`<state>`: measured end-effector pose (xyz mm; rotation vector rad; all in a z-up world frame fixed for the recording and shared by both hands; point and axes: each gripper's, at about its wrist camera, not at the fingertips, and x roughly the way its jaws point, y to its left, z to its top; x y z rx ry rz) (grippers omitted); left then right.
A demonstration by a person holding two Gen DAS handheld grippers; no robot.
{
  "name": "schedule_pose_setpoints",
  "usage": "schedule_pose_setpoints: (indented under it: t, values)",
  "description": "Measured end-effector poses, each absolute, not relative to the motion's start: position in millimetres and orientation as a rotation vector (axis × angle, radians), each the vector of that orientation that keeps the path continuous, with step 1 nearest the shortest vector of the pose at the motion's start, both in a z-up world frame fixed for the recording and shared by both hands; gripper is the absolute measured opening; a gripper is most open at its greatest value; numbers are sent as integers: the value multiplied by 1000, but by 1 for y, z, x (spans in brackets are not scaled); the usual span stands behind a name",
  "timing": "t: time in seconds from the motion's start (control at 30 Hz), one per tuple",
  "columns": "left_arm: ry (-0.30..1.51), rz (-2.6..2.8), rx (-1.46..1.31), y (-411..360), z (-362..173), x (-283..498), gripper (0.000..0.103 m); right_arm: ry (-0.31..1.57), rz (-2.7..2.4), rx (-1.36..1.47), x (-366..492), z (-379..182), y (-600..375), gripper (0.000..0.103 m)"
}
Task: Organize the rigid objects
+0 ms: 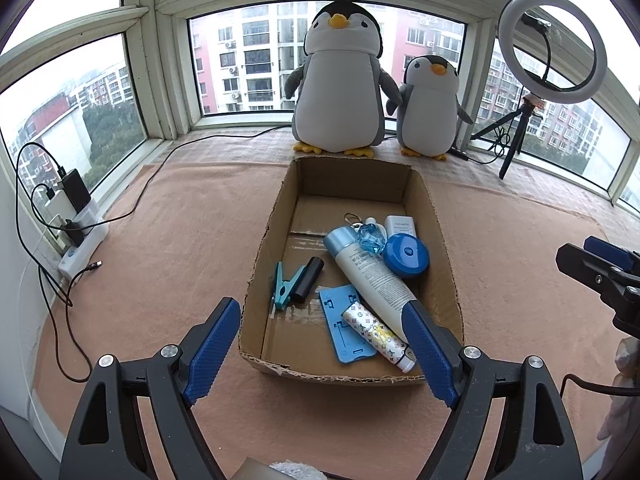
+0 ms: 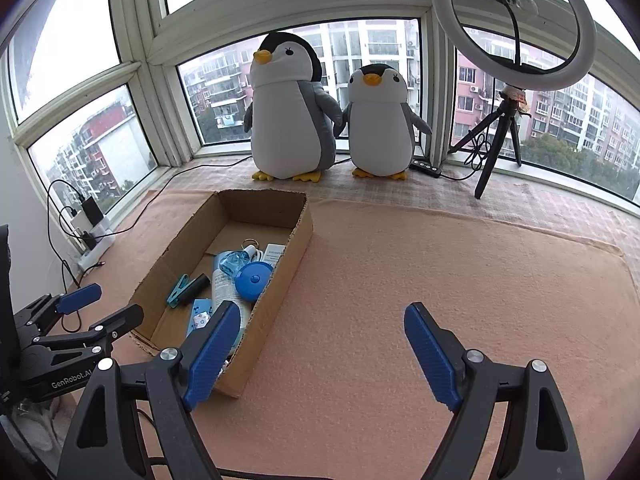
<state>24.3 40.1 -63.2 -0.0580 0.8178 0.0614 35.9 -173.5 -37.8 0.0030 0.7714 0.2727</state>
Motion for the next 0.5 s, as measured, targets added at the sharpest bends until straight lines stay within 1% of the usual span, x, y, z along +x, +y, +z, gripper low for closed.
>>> schedule_pose_setpoints:
  t: [0.5]
  values:
    - [817, 59, -60, 40, -62, 24, 86, 777, 267, 0, 38, -39, -176, 81]
